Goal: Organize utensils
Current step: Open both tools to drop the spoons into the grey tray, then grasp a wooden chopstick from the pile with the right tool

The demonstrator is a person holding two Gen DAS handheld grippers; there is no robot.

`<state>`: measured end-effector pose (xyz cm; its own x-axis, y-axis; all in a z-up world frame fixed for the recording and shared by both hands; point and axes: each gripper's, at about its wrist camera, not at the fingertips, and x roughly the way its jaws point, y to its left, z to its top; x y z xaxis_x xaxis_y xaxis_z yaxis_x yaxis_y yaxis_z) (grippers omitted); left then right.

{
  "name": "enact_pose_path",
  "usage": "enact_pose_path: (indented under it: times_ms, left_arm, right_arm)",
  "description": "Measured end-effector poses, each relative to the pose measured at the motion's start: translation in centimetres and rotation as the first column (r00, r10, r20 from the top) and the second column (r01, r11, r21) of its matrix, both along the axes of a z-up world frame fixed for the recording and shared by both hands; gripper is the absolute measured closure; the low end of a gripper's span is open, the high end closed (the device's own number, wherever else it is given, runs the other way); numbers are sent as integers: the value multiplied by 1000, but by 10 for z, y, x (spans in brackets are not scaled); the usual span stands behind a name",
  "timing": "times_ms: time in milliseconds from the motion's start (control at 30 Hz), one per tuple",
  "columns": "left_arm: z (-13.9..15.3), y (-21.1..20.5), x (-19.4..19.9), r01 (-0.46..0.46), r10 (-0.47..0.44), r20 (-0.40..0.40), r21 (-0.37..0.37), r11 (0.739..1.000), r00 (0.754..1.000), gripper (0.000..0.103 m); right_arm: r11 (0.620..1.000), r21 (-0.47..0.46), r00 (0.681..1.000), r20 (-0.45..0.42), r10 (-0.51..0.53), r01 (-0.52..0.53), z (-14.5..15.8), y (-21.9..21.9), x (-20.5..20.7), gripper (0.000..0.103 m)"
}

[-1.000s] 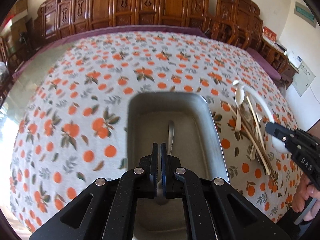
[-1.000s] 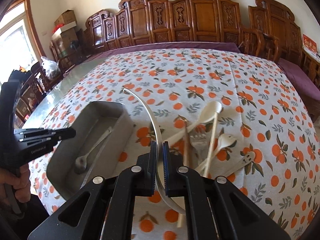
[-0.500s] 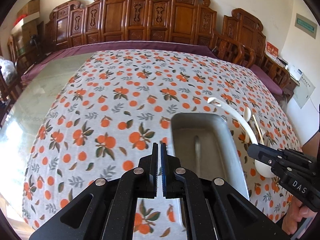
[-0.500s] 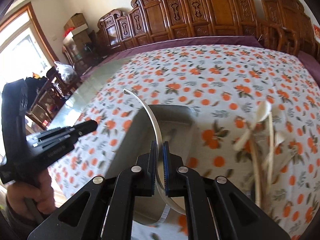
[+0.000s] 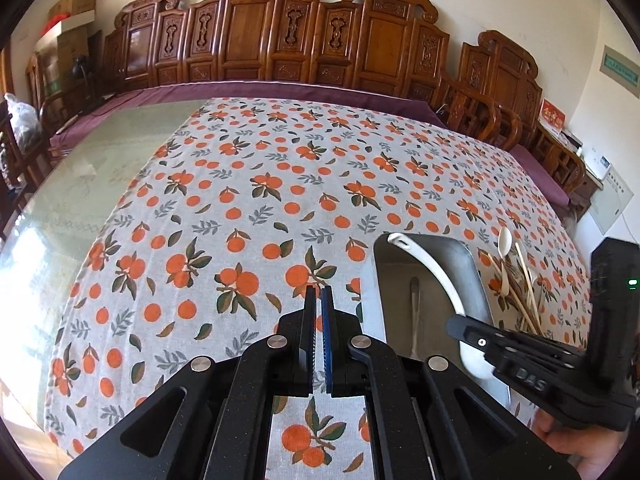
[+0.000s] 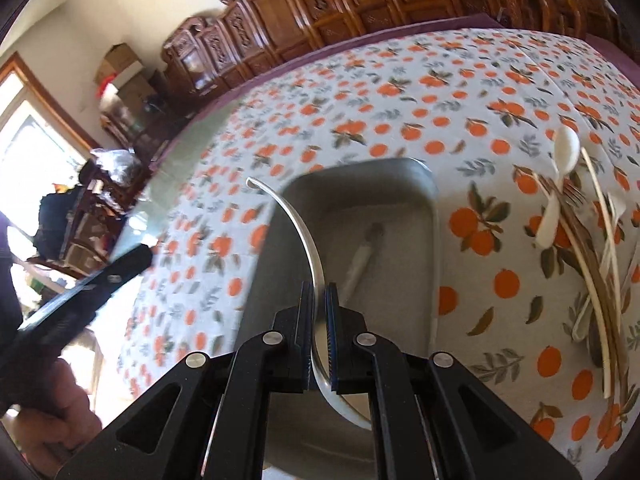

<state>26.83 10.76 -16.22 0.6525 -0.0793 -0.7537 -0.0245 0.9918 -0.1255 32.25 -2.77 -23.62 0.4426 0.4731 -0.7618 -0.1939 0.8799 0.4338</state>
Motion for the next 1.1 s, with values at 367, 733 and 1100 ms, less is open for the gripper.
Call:
enact_pose_path:
  times_ms: [367,733,1100]
  left_arm:
    - [1,-22,2,44,-44,5,-2,999,999,101]
    - [7,-78,6,136,-135,32,-16,991,990,59]
    - [-2,-136,12,204,-205,19,13,979,979,26]
  right_arm:
    - [995,-92,993,110,50,-40,12,-19,-3,91]
    - [975,-219,955,294,40,26,56,-118,-11,91]
    - [962,-267,966,258,9,62,14,-178,-3,91]
